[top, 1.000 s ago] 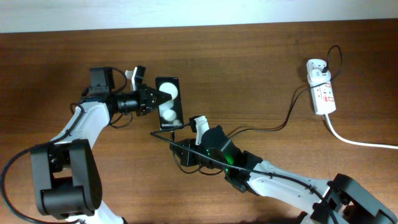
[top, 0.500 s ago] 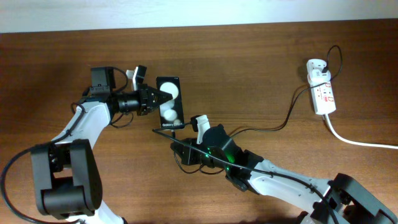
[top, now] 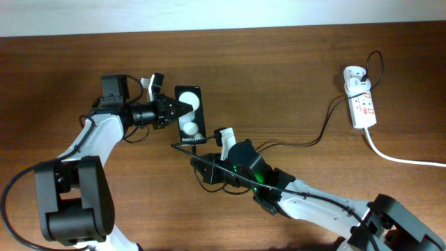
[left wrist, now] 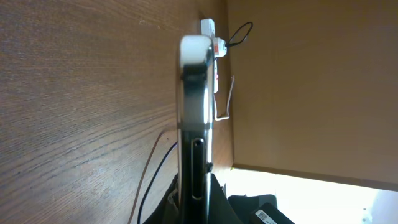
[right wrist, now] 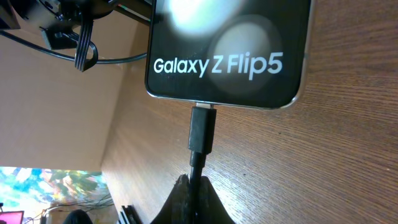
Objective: Plug charger to phone and switch on socket
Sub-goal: 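Raise the plug with the right gripper toward the phone's bottom port, then push the USB-C plug into the phone's bottom port with right gripper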
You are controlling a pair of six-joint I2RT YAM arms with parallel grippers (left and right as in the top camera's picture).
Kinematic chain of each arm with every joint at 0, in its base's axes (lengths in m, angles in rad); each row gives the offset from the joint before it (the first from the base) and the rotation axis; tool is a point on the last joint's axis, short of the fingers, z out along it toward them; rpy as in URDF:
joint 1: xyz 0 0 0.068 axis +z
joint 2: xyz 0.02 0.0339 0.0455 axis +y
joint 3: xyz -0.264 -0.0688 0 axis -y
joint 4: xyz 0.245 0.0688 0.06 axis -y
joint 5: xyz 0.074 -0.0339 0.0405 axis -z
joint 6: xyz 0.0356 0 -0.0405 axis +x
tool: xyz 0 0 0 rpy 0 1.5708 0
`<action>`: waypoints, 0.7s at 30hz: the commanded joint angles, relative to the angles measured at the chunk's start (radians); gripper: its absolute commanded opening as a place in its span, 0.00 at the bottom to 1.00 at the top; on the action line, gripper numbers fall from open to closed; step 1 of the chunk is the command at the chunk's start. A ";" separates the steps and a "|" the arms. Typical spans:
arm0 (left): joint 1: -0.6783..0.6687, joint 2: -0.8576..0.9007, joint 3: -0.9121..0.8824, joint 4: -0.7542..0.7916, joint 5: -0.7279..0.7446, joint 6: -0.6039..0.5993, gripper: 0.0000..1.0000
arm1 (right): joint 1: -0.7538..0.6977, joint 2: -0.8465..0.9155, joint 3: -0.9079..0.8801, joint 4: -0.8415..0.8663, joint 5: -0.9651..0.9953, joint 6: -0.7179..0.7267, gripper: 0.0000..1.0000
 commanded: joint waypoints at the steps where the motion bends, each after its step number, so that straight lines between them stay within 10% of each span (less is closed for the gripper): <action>1: -0.006 0.002 -0.001 -0.006 0.064 -0.002 0.00 | -0.016 0.006 0.002 0.020 0.091 -0.014 0.04; 15: -0.006 0.002 -0.001 -0.006 0.060 -0.002 0.00 | -0.016 0.006 0.002 0.057 0.158 -0.014 0.04; 21: -0.006 0.002 -0.001 -0.006 0.043 -0.002 0.00 | -0.016 0.005 0.002 0.022 0.157 -0.077 0.55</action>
